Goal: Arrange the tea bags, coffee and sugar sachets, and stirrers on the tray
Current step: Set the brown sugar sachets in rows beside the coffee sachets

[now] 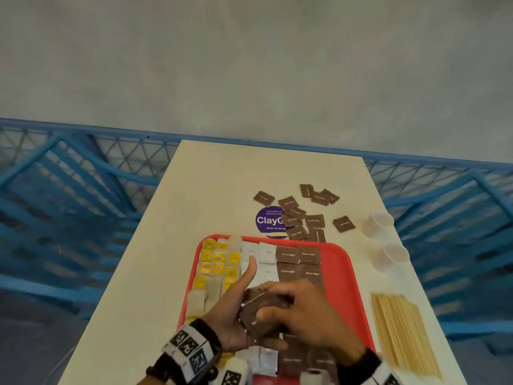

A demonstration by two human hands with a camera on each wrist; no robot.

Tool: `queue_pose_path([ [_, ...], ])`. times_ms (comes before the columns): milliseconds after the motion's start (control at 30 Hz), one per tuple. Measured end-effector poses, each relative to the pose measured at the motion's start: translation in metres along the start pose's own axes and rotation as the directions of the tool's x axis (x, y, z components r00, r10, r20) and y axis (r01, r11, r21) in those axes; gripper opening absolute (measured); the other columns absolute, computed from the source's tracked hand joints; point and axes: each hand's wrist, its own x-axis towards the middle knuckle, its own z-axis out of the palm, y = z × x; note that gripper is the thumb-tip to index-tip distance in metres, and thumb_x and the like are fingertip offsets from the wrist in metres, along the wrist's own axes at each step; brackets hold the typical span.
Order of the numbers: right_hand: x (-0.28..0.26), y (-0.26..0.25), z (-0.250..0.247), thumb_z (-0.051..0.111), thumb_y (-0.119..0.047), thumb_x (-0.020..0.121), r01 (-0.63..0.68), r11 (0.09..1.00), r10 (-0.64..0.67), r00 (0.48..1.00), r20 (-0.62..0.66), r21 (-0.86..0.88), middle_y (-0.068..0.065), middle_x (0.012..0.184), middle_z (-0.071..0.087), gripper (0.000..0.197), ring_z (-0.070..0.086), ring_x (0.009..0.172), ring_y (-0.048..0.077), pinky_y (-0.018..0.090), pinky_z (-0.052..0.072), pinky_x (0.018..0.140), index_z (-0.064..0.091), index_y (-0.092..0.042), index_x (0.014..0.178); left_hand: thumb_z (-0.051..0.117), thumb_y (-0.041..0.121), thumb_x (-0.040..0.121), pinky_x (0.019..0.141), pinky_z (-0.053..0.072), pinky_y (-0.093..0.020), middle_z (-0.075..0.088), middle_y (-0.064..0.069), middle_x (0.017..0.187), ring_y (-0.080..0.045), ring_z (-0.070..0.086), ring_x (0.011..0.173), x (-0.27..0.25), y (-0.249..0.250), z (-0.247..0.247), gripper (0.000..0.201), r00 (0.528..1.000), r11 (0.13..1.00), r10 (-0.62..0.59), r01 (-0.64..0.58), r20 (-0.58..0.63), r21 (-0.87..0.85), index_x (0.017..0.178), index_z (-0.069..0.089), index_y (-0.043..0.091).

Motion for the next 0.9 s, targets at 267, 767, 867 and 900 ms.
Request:
queue_pose_path([
  [267,-0.034,0.038,0.046,0.086,-0.018,0.071,-0.033,0.989,-0.009,0.958,-0.287,-0.142,-0.006,0.062,0.06,0.019,0.054,0.05,0.001,0.02,0.047,0.051,0.069,-0.018,0.079,0.055,0.035,0.1,0.063,0.063,-0.04,0.059,-0.023,0.104,-0.033,0.068,0.086,-0.033,-0.047,-0.003,0.043,0.993,0.987,0.022,-0.003,-0.115,0.159,0.125,0.061,0.001],
  [767,-0.057,0.046,0.046,0.086,-0.046,0.064,-0.124,0.934,-0.024,0.915,-0.404,-0.335,-0.016,0.1,0.063,0.049,0.058,0.09,-0.001,0.023,0.049,0.081,0.066,-0.036,0.108,0.054,0.049,0.095,0.068,0.061,-0.043,0.069,-0.023,0.107,-0.03,0.069,0.083,-0.022,-0.052,0.024,0.051,0.969,0.986,0.083,-0.046,-0.231,0.162,0.115,0.07,0.005],
  [867,-0.059,0.044,0.036,0.081,-0.025,0.078,-0.089,0.99,0.035,0.903,-0.429,-0.106,-0.003,0.075,0.072,0.015,0.067,0.069,0.014,0.033,0.055,0.068,0.073,-0.021,0.09,0.06,0.042,0.094,0.057,0.06,-0.036,0.068,-0.02,0.098,-0.028,0.067,0.077,-0.027,-0.053,0.02,0.048,0.97,0.966,0.137,-0.086,-0.2,0.243,0.12,0.065,0.002],
  [900,-0.062,0.042,0.033,0.076,-0.018,0.085,-0.053,0.998,0.058,0.905,-0.421,0.022,0.001,0.071,0.071,0.007,0.066,0.064,0.017,0.031,0.055,0.064,0.073,-0.015,0.09,0.064,0.037,0.092,0.053,0.058,-0.034,0.067,-0.019,0.095,-0.028,0.066,0.077,-0.029,-0.053,0.018,0.048,0.964,0.948,0.184,-0.122,-0.193,0.293,0.122,0.061,0.0],
])
